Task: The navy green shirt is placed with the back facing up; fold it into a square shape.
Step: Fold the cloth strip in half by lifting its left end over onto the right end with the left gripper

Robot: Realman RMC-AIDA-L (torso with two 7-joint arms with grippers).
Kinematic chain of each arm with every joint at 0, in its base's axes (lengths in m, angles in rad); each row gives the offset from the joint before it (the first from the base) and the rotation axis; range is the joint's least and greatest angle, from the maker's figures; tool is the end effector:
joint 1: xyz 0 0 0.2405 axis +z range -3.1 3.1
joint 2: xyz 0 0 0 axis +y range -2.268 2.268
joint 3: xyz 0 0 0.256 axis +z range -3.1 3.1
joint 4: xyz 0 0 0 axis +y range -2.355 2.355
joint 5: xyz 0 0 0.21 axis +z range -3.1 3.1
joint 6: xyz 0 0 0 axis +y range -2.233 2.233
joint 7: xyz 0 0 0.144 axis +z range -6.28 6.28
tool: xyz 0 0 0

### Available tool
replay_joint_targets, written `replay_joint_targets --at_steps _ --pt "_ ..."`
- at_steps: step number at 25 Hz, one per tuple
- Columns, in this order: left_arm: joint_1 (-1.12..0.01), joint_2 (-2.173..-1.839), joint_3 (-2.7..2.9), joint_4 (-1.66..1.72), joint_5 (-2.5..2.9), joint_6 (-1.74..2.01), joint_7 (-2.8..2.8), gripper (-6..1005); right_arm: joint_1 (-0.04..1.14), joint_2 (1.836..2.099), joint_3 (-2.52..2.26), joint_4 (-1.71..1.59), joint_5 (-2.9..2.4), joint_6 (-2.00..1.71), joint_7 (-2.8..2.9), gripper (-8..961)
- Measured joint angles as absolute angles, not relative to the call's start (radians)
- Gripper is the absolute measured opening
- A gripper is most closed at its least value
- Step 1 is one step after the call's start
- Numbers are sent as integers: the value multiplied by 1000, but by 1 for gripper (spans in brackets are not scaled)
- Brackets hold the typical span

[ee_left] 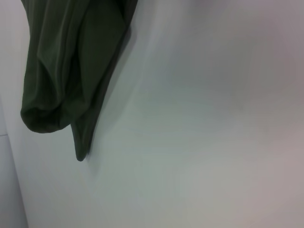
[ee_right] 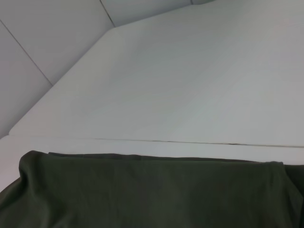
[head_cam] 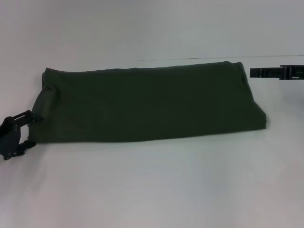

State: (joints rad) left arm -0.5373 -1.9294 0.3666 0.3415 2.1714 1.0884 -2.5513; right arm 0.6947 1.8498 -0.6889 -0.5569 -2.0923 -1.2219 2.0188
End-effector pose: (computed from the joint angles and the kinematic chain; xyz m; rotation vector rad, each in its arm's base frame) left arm -0.3759 0.3487 0.0370 -1.3356 -2.2350 -0.8534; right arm 0.2847 0.4212 0.0871 -2.2571 1.2547 0.4858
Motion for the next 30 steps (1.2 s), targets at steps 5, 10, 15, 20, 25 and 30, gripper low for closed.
replay_joint_targets --at_steps 5,10,15,20,25,30 --pt "-548 -1932 365 335 2169 1088 -2551 902 695 1850 -687 -557 -2092 -1223 2019 817" --pt "-568 -1936 368 334 2169 1084 -2550 879 696 1850 -687 -557 -2092 -1223 2018 817" --pt "-571 -1936 366 334 2169 1081 -2551 856 696 1850 -687 -557 -2092 -1223 2018 817" --pt "-570 -1936 365 334 2169 1078 -2551 832 696 1850 -686 -557 -2092 -1223 2018 816" --pt "-570 -1936 367 334 2172 1070 -2552 809 697 1850 -686 -557 -2092 -1223 2017 816" --pt "-565 -1937 364 334 2170 1069 -2551 786 699 1850 -686 -557 -2092 -1223 2018 816"
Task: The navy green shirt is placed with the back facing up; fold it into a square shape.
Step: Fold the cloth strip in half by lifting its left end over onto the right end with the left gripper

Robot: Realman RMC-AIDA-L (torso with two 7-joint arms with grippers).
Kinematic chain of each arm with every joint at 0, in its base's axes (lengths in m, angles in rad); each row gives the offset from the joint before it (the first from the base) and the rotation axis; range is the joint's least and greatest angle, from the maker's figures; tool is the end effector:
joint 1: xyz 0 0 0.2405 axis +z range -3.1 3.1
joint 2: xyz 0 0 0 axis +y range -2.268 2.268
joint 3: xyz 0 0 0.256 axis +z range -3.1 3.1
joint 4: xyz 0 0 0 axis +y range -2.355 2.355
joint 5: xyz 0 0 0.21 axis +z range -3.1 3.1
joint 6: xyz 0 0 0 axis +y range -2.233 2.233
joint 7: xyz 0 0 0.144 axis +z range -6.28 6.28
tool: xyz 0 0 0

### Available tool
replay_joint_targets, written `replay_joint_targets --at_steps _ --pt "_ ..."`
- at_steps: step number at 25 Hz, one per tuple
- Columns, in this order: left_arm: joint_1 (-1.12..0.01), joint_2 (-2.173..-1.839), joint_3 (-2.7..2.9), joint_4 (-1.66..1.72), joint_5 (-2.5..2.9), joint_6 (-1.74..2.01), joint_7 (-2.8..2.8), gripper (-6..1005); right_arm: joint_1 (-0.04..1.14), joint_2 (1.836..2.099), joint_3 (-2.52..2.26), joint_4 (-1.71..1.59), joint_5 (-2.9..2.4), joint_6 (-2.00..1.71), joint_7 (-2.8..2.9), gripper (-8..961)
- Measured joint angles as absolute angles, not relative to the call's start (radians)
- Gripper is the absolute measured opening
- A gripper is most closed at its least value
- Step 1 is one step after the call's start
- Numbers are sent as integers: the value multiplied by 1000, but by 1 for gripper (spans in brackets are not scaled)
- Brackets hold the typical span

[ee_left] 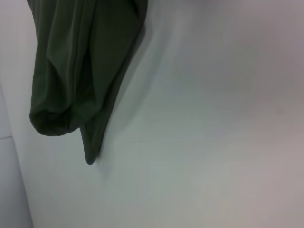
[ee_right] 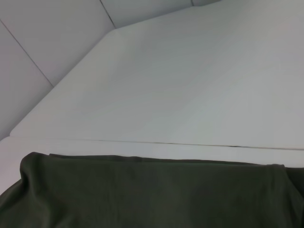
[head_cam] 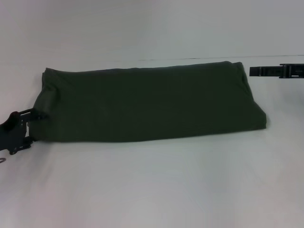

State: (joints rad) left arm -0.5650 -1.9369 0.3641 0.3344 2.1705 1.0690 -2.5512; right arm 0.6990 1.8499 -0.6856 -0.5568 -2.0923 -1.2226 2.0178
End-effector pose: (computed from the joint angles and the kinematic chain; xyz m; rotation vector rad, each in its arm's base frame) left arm -0.3672 0.3584 0.0326 -1.3497 -2.2264 -0.8624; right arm 0.2829 0.4224 0.0874 -2.2588 1.2500 0.4906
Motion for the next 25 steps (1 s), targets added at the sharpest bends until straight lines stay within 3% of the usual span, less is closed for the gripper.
replay_joint_targets --at_steps 6,9,14,25 --pt "-563 -1937 366 334 2169 1069 -2551 758 699 1850 -686 -558 -2092 -1223 2018 816" --pt "-563 -1937 367 334 2169 1069 -2549 529 700 1850 -686 -558 -2092 -1223 2018 816" --pt "-563 -1938 367 334 2169 1071 -2547 438 699 1849 -686 -557 -2092 -1223 2019 815" --pt "-559 -1941 367 334 2171 1072 -2542 405 697 1848 -686 -557 -2092 -1223 2019 815"
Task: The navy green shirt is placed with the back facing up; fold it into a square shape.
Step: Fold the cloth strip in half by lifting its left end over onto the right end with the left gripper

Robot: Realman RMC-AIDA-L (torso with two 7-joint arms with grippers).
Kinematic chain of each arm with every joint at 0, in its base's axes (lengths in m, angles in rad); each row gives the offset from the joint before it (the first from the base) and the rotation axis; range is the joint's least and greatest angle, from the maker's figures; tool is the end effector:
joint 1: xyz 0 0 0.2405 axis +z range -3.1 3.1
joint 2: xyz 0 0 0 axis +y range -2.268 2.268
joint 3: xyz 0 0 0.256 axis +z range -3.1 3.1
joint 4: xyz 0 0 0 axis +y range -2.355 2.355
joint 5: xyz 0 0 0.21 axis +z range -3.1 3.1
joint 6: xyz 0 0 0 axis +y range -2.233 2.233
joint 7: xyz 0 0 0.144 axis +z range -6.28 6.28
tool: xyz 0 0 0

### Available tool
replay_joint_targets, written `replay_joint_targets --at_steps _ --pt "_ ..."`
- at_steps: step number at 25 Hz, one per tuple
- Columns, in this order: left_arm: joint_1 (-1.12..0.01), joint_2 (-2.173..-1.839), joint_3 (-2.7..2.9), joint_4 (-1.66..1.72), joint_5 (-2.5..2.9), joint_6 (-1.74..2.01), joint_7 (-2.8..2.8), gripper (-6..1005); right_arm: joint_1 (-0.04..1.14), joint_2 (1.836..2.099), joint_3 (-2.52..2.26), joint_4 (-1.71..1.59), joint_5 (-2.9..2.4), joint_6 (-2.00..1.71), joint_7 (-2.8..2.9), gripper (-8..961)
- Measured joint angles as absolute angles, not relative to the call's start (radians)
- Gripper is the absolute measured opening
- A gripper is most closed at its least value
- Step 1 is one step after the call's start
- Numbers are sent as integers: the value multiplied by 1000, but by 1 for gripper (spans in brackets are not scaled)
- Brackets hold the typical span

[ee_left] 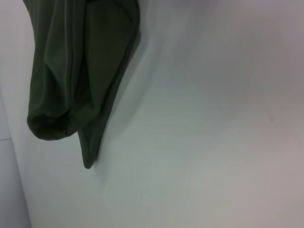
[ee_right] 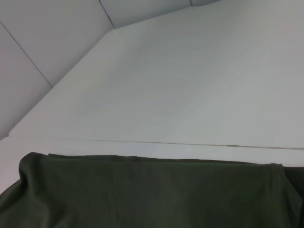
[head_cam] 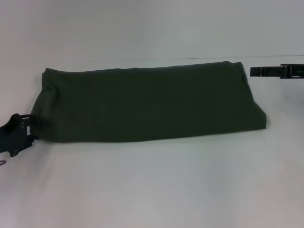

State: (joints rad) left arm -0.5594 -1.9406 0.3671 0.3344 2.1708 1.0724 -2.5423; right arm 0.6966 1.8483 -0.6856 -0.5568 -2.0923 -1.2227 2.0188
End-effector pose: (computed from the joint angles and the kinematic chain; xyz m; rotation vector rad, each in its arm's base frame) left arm -0.3681 0.3556 0.0303 -1.3579 -2.2272 -0.8554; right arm 0.2841 0.4219 0.0882 -2.2558 1.2526 0.4892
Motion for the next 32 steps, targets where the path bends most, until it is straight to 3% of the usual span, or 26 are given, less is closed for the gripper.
replay_joint_targets --at_steps 11,14,15,19,24,32 --pt "-552 -1940 372 334 2169 1080 -2532 318 695 1848 -686 -557 -2092 -1233 2019 815" --pt "-551 -1941 372 334 2168 1080 -2528 125 695 1848 -686 -557 -2094 -1237 2035 815" --pt "-550 -1941 372 334 2168 1080 -2528 107 695 1846 -686 -557 -2096 -1241 2053 814" --pt "-546 -1941 370 338 2167 1081 -2526 34 695 1810 -693 -553 -2132 -1263 2221 814" --pt "-546 -1941 369 339 2166 1080 -2515 34 696 1755 -694 -511 -2185 -1304 2359 814" --pt "-546 -1940 368 341 2166 1083 -2512 34 694 1753 -697 -453 -2269 -1278 2397 810"
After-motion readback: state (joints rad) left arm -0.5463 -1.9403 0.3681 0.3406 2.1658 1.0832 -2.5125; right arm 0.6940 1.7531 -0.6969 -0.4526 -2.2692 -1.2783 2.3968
